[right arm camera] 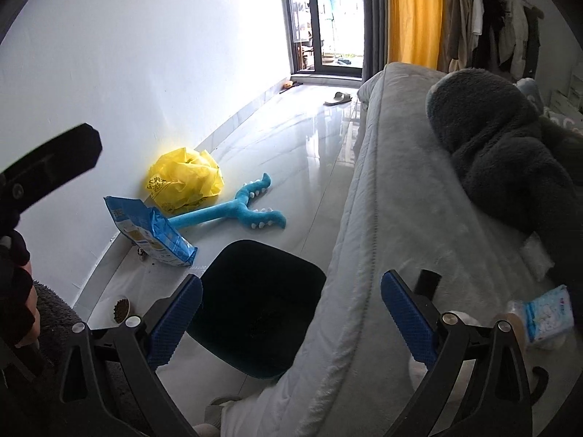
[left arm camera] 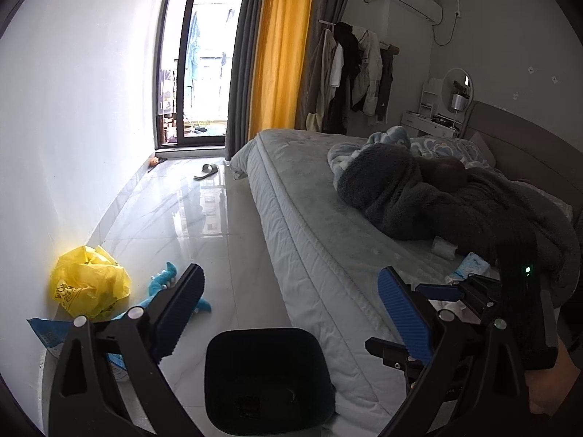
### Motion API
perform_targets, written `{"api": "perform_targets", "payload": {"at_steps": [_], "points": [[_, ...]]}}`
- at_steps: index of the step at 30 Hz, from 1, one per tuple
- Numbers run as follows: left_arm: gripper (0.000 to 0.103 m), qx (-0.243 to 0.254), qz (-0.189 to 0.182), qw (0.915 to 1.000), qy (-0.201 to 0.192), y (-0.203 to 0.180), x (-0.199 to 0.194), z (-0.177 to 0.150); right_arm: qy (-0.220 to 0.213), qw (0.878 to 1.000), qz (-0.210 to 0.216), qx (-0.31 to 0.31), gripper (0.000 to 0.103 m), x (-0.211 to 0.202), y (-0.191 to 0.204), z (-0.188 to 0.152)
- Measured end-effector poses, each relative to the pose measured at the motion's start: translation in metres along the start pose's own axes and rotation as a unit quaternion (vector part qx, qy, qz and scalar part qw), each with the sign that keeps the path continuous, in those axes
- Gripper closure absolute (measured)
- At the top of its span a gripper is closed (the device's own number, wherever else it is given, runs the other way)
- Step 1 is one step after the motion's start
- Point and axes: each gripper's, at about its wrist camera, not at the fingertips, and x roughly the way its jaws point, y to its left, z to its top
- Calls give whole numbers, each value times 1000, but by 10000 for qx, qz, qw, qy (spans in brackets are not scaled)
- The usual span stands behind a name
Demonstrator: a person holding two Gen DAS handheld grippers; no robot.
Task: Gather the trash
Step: 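Move both tools back over the bed toward the remaining items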
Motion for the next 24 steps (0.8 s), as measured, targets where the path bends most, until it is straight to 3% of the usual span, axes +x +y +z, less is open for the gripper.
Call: {"api": "perform_targets", "payload": {"at_steps": [14,19,24], "points": [[5,125,-433,9985,315,-49,26,-12,-462,9957,-579,556,4,-66,-76,-29],[5,213,-616,9972,368,-68,33,-16,-432,9946,-729,603,4,-77,-92,-43],[6,199,-883,9939,637,-83,46,-25,-568,9905,-1001,749,4,-94,-113,-53]]}}
